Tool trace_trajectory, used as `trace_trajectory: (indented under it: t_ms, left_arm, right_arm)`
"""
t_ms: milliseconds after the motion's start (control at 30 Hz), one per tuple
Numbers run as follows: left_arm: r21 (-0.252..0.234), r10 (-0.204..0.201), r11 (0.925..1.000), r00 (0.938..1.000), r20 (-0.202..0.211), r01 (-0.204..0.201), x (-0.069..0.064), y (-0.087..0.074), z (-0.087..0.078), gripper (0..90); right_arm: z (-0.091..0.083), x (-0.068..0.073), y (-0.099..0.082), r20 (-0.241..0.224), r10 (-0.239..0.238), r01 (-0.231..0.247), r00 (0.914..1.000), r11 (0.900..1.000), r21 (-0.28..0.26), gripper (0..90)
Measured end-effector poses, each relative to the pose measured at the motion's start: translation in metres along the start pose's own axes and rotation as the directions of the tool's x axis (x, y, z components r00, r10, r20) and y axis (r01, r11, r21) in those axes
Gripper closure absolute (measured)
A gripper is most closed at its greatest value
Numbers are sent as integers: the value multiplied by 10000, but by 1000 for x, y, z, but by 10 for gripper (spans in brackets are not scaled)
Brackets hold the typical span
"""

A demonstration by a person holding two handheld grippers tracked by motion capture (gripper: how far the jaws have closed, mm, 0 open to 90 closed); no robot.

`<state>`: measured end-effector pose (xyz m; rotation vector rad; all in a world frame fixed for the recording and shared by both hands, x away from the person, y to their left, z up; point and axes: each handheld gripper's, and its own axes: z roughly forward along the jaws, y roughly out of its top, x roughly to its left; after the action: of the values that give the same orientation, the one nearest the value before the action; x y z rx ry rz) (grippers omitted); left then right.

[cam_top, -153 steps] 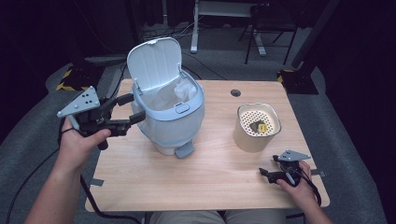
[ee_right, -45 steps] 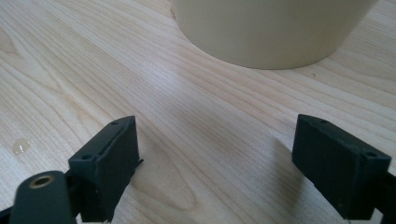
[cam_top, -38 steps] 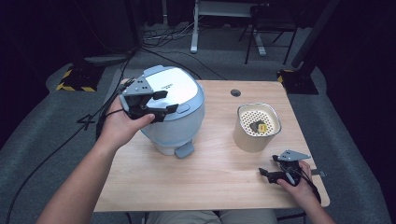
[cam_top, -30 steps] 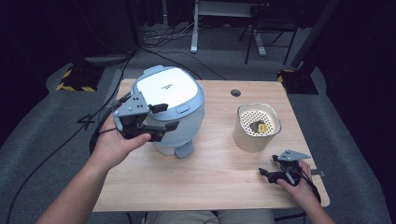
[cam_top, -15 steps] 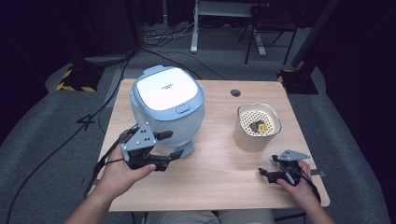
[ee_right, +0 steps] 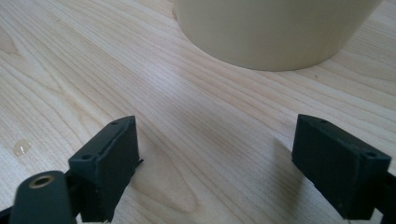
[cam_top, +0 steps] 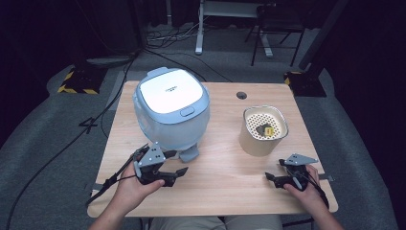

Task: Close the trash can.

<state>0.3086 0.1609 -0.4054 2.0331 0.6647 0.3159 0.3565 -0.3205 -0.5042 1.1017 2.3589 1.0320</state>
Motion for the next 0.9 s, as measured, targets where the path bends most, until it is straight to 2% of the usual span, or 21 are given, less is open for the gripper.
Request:
trace_trajectory:
  t_ms: [100,200,267,400,467,567,667,700,800,900]
  left_arm:
    - [32,-110,9999,9999,-65,110,2,-6,4,318]
    - [40,-351,9994,9993,-122,352,6,-20,11,317]
    - [140,-352,9993,9990,-266,356,9,-28,16,314]
    - [25,-823,9966,9963,-257,824,15,-43,25,313]
    - [196,-790,9966,9964,-300,796,16,-45,27,310]
    - [383,-999,9941,9945,-319,1011,20,-53,31,308]
    - [703,-961,9926,9943,-461,992,22,-60,35,305]
    - [987,-959,9899,9937,-579,1013,22,-62,37,299]
    - [1301,-1033,9854,9930,-570,1100,23,-69,40,287]
    - [1652,-755,9822,9933,-879,893,25,-75,42,284]
  right_arm:
    - [0,0,0,-7,-10,10,10000,10000,2,150]
    - [0,0,0,-3,5,-5,10000,10000,-5,150]
    - [0,0,0,-4,6,-6,10000,10000,-5,150]
    - [0,0,0,-3,5,-5,10000,10000,-5,150]
    - [0,0,0,-3,5,-5,10000,10000,-5,150]
    - [0,0,0,-3,1,-1,10000,10000,-3,150]
    - [0,0,0,-4,5,-5,10000,10000,-5,150]
    - [0,0,0,-4,5,-5,10000,10000,-8,150]
    - [0,0,0,-4,-1,1,10000,10000,-4,150]
    - [0,0,0,-1,3,-3,10000,10000,-1,150]
